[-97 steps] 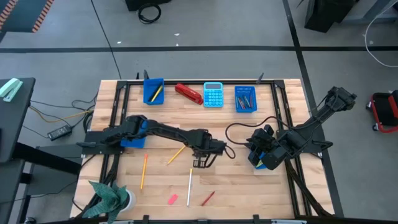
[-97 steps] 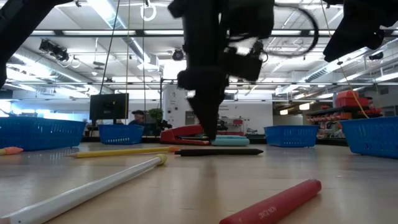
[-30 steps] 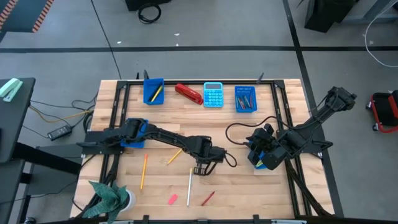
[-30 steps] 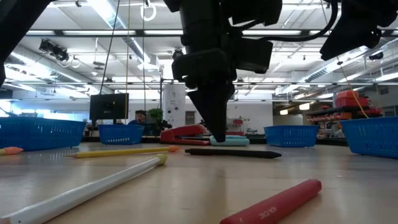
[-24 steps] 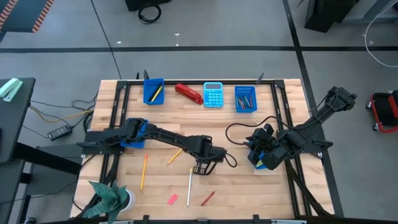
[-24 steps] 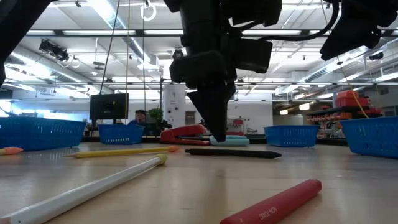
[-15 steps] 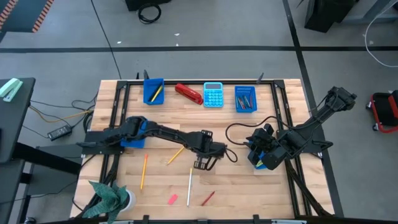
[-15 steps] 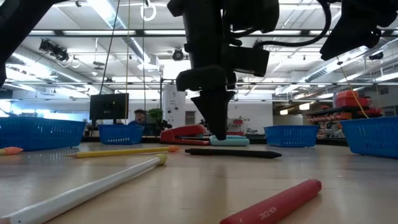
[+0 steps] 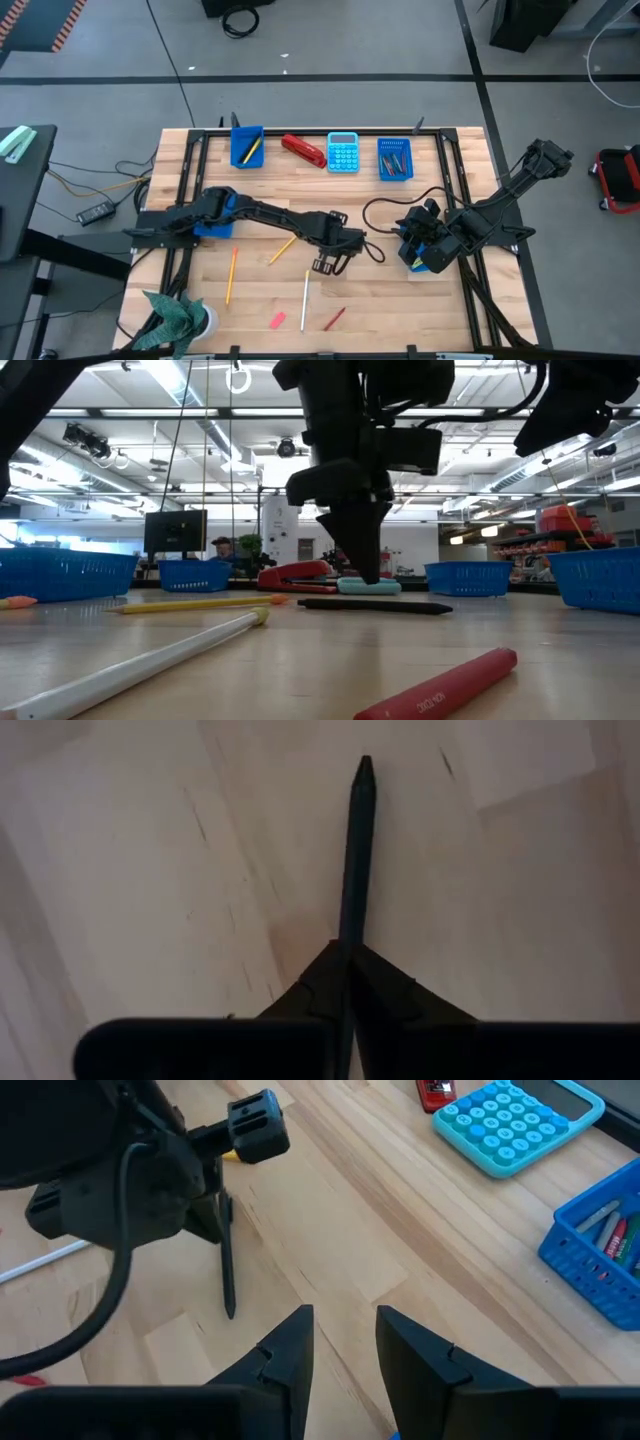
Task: Sort crayons/erasers/pens/pencils in bins
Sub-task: Put the black pen into the top left bin
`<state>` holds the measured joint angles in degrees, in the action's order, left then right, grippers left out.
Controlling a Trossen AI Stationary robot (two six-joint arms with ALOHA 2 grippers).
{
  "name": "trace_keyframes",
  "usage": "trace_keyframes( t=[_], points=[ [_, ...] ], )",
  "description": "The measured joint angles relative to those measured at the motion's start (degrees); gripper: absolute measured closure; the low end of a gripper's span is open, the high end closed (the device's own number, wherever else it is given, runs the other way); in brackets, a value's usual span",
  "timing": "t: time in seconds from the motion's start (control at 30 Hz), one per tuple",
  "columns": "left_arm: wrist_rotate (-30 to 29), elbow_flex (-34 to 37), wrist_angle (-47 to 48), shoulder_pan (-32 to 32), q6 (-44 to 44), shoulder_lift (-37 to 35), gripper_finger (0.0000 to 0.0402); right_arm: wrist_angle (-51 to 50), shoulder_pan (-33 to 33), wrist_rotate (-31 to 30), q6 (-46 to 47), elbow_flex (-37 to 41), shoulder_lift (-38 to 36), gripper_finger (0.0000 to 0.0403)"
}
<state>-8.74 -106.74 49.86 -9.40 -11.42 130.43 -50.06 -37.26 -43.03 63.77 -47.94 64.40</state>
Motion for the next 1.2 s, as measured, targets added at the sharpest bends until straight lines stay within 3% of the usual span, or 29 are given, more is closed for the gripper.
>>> trace_keyframes(
  t=[0.1, 0.3, 0.57, 1.2],
  points=[
    [1.86, 0.0, 0.2, 0.69, 0.18, 0.0, 0.0361, 0.0, 0.0, -0.02, -0.35, 0.0, 0.0, 0.0285],
    [12.43, 0.0, 0.91, 3.09, 0.24, 0.0, 0.0329, 0.0, -0.01, -0.02, -0.42, 0.0, 0.0, 0.0285],
    [12.89, -0.07, 0.62, 3.62, 0.19, 0.6, 0.0311, 0.0, -0.02, -0.02, -0.42, 0.0, 0.0, 0.0285],
    [14.7, -0.18, 0.22, 3.62, 0.2, 3.51, 0.0312, 0.02, -0.02, 0.0, -0.57, 0.0, 0.02, 0.0285]
  ],
)
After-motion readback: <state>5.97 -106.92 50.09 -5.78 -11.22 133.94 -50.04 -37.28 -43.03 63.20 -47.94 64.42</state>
